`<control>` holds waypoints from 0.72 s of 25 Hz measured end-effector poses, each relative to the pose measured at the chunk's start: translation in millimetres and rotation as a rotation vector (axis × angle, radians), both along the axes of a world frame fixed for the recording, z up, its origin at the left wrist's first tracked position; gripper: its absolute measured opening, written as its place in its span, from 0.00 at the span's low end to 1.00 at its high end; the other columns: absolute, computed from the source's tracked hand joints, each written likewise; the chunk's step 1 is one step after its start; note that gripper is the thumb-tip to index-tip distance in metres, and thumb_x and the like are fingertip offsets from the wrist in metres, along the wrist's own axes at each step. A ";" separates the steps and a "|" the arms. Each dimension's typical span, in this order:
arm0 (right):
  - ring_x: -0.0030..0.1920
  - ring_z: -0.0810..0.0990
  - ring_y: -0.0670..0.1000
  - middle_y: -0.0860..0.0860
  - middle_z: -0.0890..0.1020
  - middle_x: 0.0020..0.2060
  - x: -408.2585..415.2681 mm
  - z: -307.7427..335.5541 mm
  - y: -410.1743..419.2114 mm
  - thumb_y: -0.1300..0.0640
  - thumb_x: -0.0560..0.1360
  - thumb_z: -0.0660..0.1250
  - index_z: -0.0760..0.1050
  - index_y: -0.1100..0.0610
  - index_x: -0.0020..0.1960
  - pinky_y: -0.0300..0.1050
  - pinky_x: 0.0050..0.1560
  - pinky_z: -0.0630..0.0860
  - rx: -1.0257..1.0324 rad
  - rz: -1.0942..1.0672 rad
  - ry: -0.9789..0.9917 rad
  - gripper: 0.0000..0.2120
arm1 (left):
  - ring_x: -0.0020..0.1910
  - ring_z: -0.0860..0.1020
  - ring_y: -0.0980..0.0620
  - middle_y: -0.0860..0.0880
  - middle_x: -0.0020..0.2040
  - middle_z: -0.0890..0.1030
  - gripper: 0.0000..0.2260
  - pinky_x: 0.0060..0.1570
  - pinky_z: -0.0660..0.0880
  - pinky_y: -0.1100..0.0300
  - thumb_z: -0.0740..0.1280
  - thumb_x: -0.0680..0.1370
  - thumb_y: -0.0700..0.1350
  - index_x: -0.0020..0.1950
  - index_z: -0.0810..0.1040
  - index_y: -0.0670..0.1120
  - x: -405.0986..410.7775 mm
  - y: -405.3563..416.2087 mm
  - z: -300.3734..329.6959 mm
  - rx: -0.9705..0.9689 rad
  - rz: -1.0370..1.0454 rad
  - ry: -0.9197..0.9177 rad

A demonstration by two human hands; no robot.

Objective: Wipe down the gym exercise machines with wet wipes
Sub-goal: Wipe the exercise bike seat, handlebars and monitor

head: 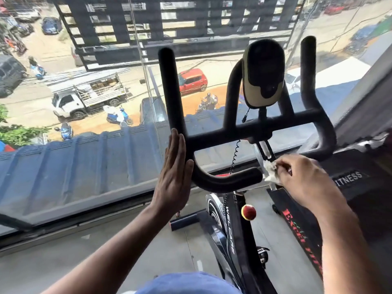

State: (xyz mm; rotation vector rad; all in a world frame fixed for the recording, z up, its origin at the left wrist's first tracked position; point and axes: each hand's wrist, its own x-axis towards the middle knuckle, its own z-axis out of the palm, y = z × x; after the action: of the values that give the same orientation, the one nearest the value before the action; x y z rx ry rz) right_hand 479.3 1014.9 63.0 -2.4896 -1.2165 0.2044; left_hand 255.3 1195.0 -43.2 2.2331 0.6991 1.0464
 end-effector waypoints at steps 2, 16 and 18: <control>0.47 0.80 0.48 0.48 0.83 0.52 -8.4 17.9 10.6 0.58 0.81 0.67 0.82 0.54 0.58 0.34 0.48 0.72 0.241 0.066 -0.074 0.08 | 0.85 0.47 0.44 0.44 0.86 0.46 0.26 0.83 0.50 0.45 0.53 0.88 0.44 0.84 0.51 0.38 -7.1 -7.5 -4.6 -0.011 -0.015 -0.003; 0.51 0.77 0.57 0.55 0.79 0.47 -9.4 97.6 287.3 0.57 0.82 0.63 0.80 0.57 0.52 0.52 0.52 0.76 0.696 1.055 -0.542 0.08 | 0.84 0.53 0.44 0.44 0.86 0.52 0.26 0.80 0.56 0.43 0.55 0.87 0.48 0.83 0.56 0.39 21.9 -52.2 -6.0 0.076 0.333 0.016; 0.55 0.75 0.57 0.54 0.76 0.51 -19.8 82.2 302.7 0.59 0.80 0.64 0.78 0.57 0.50 0.53 0.50 0.78 0.647 1.089 -0.592 0.05 | 0.84 0.51 0.44 0.44 0.86 0.50 0.27 0.80 0.55 0.42 0.56 0.87 0.46 0.84 0.54 0.39 20.3 -51.5 -4.4 0.103 0.327 0.077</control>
State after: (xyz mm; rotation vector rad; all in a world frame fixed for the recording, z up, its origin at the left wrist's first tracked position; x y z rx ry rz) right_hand 459.5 1317.6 145.2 -1.1580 -2.2957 -0.6065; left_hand 275.6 1143.5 -47.6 2.3066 1.0952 1.1774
